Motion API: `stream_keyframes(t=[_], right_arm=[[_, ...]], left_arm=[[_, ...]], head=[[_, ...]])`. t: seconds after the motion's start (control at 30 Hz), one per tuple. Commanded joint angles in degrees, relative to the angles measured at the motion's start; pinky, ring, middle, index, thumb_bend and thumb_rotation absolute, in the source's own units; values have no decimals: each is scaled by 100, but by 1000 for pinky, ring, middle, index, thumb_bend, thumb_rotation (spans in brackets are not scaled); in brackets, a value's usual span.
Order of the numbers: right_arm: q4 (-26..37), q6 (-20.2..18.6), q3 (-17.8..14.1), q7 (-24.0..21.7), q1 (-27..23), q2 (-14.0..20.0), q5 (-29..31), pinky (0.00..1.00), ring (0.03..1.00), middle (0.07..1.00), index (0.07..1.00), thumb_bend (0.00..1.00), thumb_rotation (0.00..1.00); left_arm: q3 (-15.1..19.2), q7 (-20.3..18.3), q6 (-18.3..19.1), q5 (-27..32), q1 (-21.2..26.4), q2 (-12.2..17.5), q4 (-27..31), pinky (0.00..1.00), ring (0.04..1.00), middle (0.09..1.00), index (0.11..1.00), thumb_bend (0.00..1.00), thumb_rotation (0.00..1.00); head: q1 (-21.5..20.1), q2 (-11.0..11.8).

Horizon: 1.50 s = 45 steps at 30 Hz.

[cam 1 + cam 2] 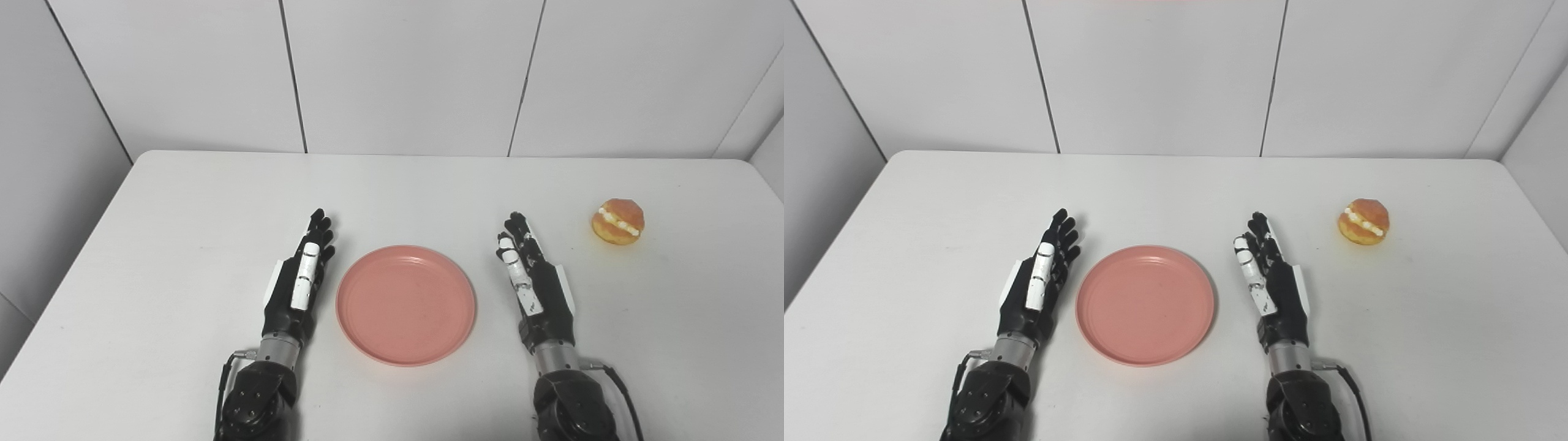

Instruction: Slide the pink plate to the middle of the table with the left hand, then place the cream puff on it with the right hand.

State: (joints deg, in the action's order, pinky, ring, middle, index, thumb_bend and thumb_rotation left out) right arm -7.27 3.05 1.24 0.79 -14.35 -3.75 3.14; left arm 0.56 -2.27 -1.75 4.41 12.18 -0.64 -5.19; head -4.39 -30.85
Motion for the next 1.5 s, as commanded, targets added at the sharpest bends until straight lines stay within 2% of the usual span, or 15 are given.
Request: stream_keyframes(t=[0.0, 0.1, 0.3, 0.43, 0.47, 0.57, 0.7, 0.87, 0.93, 1.17, 1.2, 1.27, 1.33, 1.43, 1.47], right_arm=[[-10, 388, -6, -119, -124, 39, 50, 964, 969, 986, 981, 488, 786], [-139, 572, -18, -137, -192, 123, 17, 963, 969, 987, 983, 483, 808], [-185, 506, -177, -16, -358, 188, 43, 1000, 999, 998, 981, 616, 827], [-293, 761, -279, 111, -538, 249, -84, 1000, 1000, 1000, 983, 568, 813], [-299, 802, -298, 251, -611, 307, -296, 1000, 996, 996, 980, 560, 822], [-269, 854, -339, 431, -746, 447, -598, 1000, 986, 987, 978, 552, 863], [-119, 872, -495, 562, -885, 586, -658, 1000, 977, 974, 967, 536, 849], [-150, 908, -709, 831, -1103, 844, -929, 936, 952, 957, 960, 512, 837], [-253, 911, -797, 985, -1209, 993, -1096, 949, 953, 952, 954, 553, 813], [-436, 719, -855, 1268, -1411, 1531, -1653, 922, 943, 937, 944, 532, 736], [-512, 747, -860, 1314, -1451, 1648, -1755, 917, 941, 935, 941, 534, 728], [-705, 859, -863, 1411, -1517, 1845, -1924, 881, 919, 916, 922, 545, 638], [-831, 883, -853, 1487, -1555, 1953, -2045, 878, 917, 916, 922, 559, 630], [-905, 451, -890, 1500, -1612, 2071, -2156, 863, 912, 920, 921, 615, 586], [-907, 307, -895, 1514, -1628, 2086, -2202, 851, 911, 924, 919, 641, 522]], left_arm=[[4, 117, -351, -188, 57, 18, -161, 1000, 1000, 1000, 1000, 523, 1000], [0, 159, -503, -297, 79, 22, -320, 1000, 1000, 1000, 1000, 550, 996], [21, 194, -543, -361, 142, 75, -506, 1000, 1000, 1000, 1000, 486, 1000], [60, 185, -450, -259, 106, 24, -465, 1000, 999, 999, 1000, 573, 996], [66, 187, -474, -260, 117, 22, -502, 1000, 997, 998, 1000, 586, 996], [73, 152, -495, -246, 129, 34, -536, 1000, 998, 999, 1000, 598, 1000], [69, 160, -348, -272, 70, 38, -426, 1000, 1000, 1000, 1000, 648, 1000], [77, 186, -318, -273, 27, 10, -399, 1000, 995, 998, 994, 657, 981], [65, 143, -315, -265, 13, 41, -390, 1000, 999, 1000, 999, 620, 997], [104, -8, -235, -74, -57, 61, -239, 1000, 1000, 1000, 996, 646, 993], [114, -43, -261, -7, -59, 65, -244, 1000, 1000, 1000, 996, 643, 990], [110, -114, -258, 91, -69, 96, -219, 1000, 1000, 1000, 998, 611, 991], [100, -176, -181, 154, -83, 140, -155, 1000, 1000, 1000, 1000, 605, 997], [59, -268, 35, 185, -126, 244, 23, 1000, 1000, 1000, 1000, 586, 1000], [48, -292, 105, 202, -135, 275, 80, 1000, 1000, 1000, 1000, 577, 1000]], head=[[5, 29], [9, 56], [-60, 75], [-105, 82], [-128, 80], [-172, 79], [-252, 185], [-366, 153], [-406, 156], [-553, 126], [-580, 113], [-612, 115], [-634, 101], [-649, 73], [-668, 32]])
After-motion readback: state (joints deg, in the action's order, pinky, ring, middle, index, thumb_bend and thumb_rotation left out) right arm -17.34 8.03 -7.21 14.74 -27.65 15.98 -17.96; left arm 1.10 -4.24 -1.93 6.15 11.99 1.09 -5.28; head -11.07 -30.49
